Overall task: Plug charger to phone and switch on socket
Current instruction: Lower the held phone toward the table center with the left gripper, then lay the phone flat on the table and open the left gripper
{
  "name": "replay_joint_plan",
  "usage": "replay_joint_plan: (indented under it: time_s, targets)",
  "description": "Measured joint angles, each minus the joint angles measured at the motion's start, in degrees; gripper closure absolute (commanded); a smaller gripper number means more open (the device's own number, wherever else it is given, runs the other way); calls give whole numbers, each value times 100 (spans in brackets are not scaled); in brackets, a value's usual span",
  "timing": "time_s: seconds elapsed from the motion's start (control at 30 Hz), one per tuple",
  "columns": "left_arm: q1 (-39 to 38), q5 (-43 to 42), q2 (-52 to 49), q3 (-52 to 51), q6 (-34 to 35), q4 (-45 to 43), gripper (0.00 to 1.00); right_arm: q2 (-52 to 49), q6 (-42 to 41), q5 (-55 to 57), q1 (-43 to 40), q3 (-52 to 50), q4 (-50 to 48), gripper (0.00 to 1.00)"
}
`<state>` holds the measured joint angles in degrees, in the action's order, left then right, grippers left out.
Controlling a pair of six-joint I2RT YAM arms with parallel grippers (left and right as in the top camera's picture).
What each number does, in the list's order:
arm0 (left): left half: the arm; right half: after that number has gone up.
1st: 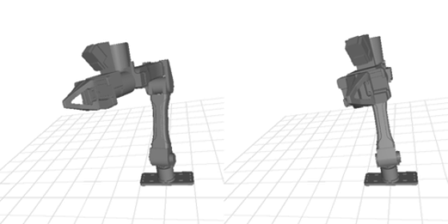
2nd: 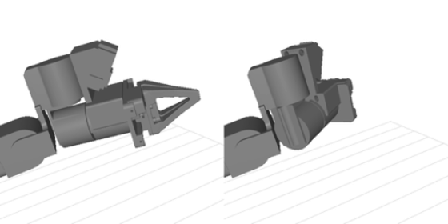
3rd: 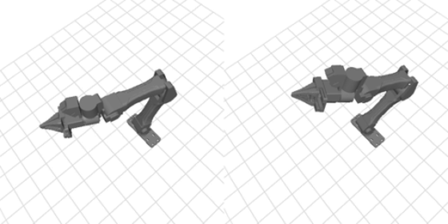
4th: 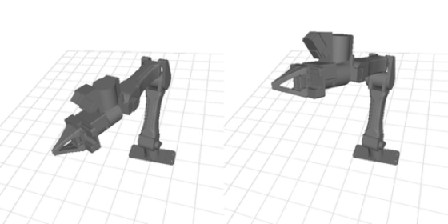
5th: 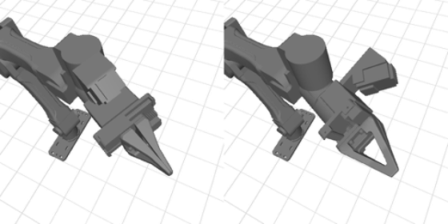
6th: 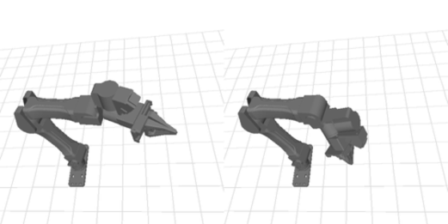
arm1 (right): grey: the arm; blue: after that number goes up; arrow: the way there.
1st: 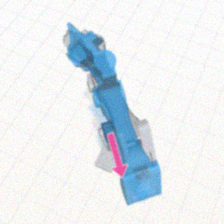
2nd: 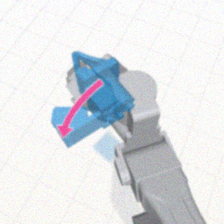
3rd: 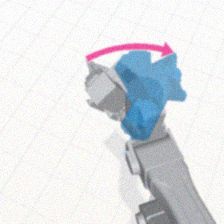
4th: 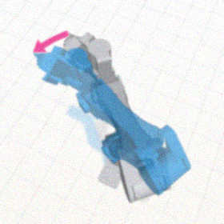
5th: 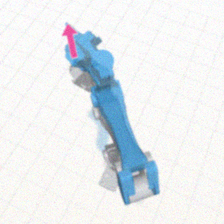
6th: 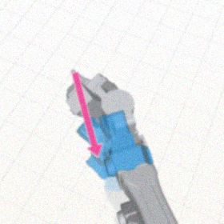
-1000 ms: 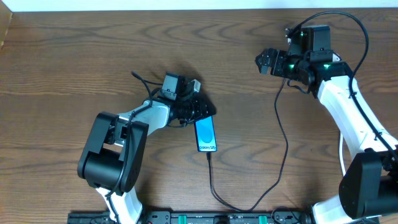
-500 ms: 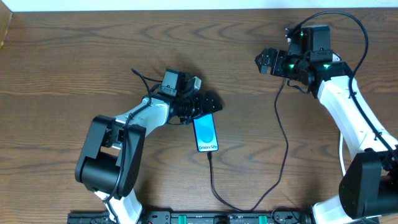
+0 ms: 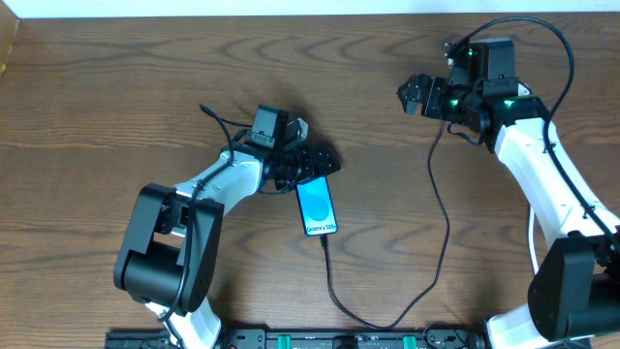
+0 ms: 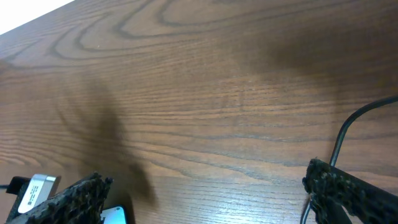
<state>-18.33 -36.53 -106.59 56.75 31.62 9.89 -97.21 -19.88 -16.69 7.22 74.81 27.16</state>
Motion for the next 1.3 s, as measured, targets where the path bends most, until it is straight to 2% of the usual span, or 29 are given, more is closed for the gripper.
replay_joint_plan:
  time_s: [0.33,1.3]
  targets:
    - [-28,295,33,28,76,22,14,0,0,0,0,0,-2,1]
    - [-326,2201,129,101,118,-2,14,0,0,0,0,0,-2,1]
